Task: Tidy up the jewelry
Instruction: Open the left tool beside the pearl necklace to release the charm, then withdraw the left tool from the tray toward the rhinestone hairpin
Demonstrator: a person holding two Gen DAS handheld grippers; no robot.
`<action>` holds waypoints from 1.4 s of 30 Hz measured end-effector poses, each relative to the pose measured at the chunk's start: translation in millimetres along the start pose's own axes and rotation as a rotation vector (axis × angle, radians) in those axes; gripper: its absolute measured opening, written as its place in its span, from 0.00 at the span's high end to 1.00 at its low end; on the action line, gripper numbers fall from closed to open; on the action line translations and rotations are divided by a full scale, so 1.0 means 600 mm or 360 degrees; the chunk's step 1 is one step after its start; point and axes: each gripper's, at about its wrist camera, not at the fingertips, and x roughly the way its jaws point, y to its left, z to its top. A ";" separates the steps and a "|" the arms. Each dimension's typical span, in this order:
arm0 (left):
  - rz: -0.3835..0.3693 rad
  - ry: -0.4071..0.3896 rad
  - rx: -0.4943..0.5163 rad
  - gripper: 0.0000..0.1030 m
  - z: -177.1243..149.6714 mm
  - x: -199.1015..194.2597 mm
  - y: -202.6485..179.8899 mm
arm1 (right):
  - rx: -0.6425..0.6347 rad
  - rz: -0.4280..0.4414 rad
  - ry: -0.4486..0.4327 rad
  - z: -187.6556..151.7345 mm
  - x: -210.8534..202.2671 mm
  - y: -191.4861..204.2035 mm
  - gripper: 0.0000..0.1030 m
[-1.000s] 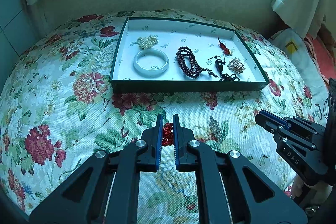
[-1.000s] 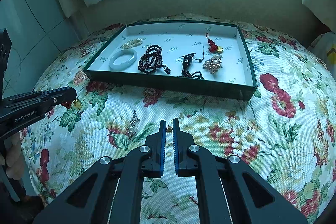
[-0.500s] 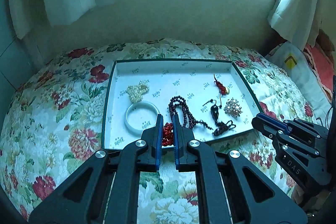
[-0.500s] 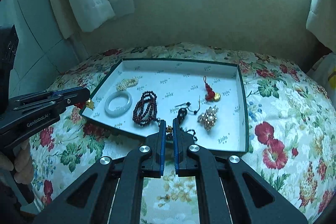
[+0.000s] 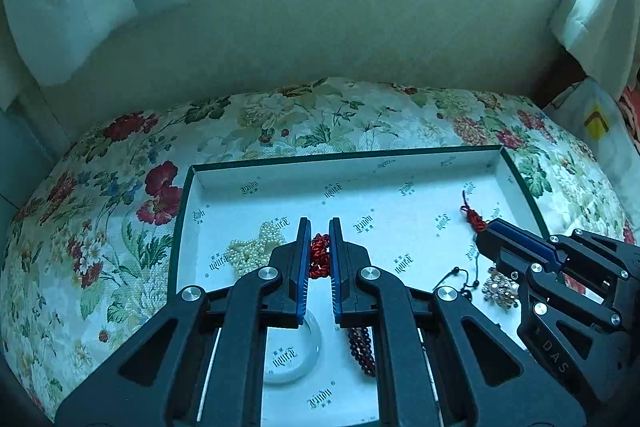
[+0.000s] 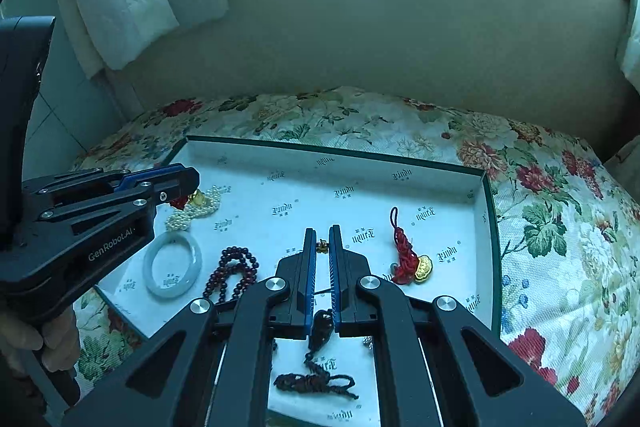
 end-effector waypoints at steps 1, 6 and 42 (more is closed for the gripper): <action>0.0009 0.0024 -0.0003 0.91 0.002 0.015 0.001 | 0.0003 -0.0009 0.0020 0.001 0.012 -0.003 0.94; 0.0059 0.0114 -0.0007 0.91 0.002 0.065 0.005 | 0.0019 -0.0028 0.0112 -0.002 0.057 -0.015 0.94; 0.0060 -0.0019 -0.0121 0.36 -0.064 -0.083 0.026 | 0.0119 0.0005 -0.0042 -0.062 -0.085 -0.023 0.53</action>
